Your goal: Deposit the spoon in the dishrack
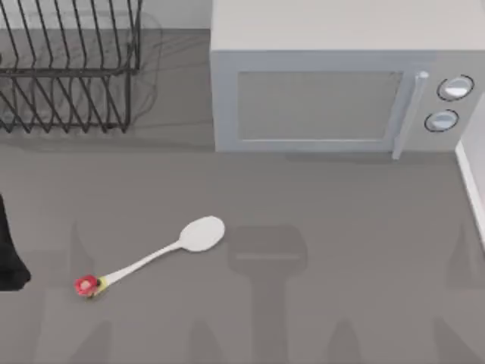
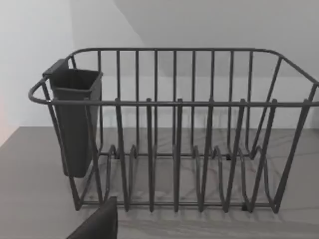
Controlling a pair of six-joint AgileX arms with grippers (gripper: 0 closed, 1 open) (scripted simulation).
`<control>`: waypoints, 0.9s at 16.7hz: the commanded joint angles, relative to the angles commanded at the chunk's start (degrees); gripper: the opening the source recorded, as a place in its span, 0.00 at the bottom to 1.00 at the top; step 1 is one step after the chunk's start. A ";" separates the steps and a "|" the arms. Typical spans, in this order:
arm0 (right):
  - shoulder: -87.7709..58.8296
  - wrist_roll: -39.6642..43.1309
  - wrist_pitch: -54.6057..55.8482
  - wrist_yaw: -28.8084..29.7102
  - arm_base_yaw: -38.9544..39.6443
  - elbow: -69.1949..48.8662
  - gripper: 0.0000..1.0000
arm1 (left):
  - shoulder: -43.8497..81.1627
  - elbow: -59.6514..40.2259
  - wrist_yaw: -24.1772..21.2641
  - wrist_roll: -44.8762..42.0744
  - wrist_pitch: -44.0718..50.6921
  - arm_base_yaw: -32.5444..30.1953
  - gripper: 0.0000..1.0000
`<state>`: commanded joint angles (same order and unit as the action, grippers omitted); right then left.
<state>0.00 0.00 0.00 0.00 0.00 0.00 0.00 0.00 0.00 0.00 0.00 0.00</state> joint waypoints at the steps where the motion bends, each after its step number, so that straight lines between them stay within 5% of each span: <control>1: 0.00 0.00 0.00 0.00 0.00 0.00 1.00 | 0.00 0.00 0.00 0.00 0.00 0.00 1.00; 8: 0.00 0.00 0.00 0.00 0.00 0.00 1.00 | 12.71 -10.94 -0.27 -5.40 9.14 -4.13 1.00; 15: 0.00 0.00 0.00 0.00 0.00 0.00 1.00 | 51.35 -36.00 0.05 -18.14 31.28 -12.96 1.00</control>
<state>0.00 0.00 0.00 0.00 0.00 0.00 51.35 -36.00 0.05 -18.14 31.28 -12.96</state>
